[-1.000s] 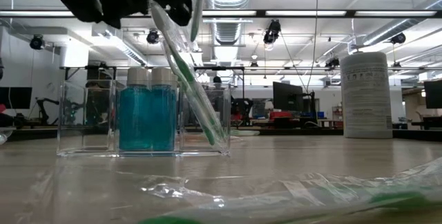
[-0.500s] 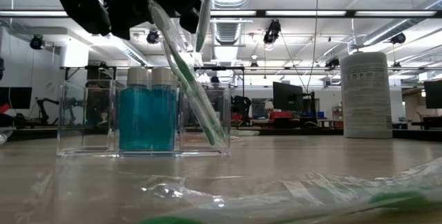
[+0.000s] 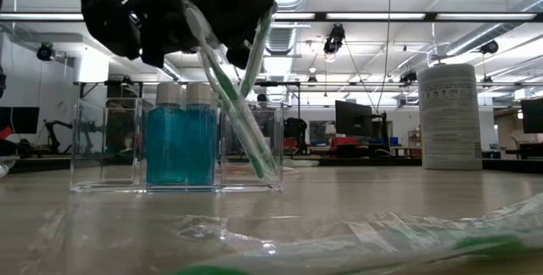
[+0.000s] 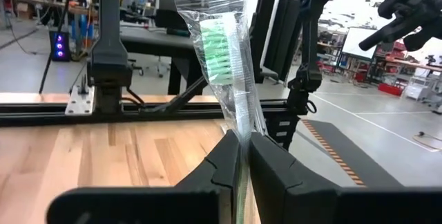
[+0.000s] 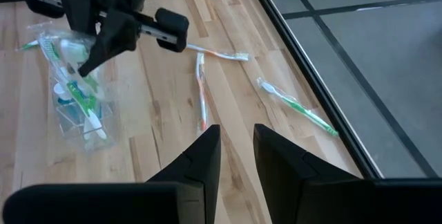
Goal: Pick & Place toothbrushing station
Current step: Put the green toothbrush into the transparent organizer
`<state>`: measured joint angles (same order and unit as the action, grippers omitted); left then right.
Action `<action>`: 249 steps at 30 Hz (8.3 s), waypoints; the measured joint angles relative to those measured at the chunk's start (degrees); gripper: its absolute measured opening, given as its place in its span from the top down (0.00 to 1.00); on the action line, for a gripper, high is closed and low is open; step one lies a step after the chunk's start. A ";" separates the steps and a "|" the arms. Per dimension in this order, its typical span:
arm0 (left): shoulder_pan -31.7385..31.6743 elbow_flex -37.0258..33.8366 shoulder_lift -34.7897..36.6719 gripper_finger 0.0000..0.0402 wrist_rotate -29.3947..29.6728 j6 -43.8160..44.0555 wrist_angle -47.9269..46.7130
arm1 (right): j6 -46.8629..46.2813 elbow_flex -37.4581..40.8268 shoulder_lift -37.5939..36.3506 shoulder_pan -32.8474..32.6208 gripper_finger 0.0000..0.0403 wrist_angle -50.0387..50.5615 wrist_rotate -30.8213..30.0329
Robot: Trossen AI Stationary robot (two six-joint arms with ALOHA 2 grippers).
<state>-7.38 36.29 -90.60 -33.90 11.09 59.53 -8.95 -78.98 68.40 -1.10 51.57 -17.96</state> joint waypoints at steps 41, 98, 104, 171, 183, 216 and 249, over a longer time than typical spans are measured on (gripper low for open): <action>2.00 2.93 -4.14 0.93 1.70 6.66 -1.06 | 0.00 0.00 -0.01 0.02 0.80 0.00 -0.02; 3.22 2.80 -0.84 0.93 6.37 0.97 -7.57 | 0.00 0.00 0.00 0.02 0.80 -0.02 0.01; 3.26 2.68 -0.84 0.93 6.37 4.02 -10.65 | -0.01 0.00 0.00 0.02 0.80 -0.02 0.00; -10.56 -17.80 17.76 0.93 17.03 12.34 -10.09 | -0.02 0.00 0.00 0.02 0.80 0.00 -0.02; -10.47 -17.66 21.38 0.93 17.31 9.11 -10.32 | 0.00 0.00 0.00 0.02 0.80 0.00 -0.01; -6.38 -17.68 9.79 0.92 16.95 17.00 -11.11 | 0.00 0.00 0.00 0.00 0.80 0.00 0.00; -7.52 -17.77 19.03 0.57 17.54 16.44 -12.08 | -0.02 0.00 -0.01 0.02 0.80 -0.01 -0.02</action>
<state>-14.90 18.52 -71.58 -16.36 27.53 47.45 -8.97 -78.98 68.39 -1.08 51.56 -17.98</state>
